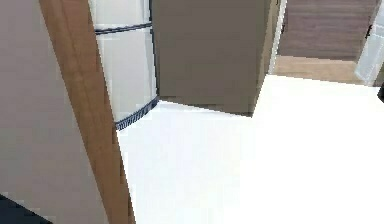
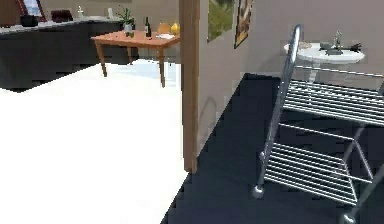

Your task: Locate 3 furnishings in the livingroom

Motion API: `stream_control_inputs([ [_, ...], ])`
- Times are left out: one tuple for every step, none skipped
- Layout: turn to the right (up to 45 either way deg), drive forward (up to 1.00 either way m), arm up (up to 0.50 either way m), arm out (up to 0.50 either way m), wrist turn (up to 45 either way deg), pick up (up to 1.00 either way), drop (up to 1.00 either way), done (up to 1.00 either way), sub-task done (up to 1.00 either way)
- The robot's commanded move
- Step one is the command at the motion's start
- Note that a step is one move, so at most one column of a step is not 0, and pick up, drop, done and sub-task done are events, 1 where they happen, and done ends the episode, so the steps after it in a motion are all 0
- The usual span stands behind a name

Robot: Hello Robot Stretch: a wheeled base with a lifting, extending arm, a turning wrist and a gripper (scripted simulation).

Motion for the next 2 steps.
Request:
stream_control_inputs([
  [-45.0, 0.00, 0.00, 0.00, 0.0, 0.00, 0.00, 0.00, 0.00],
  [-45.0, 0.00, 0.00, 0.00, 0.0, 0.00, 0.00, 0.00, 0.00],
])
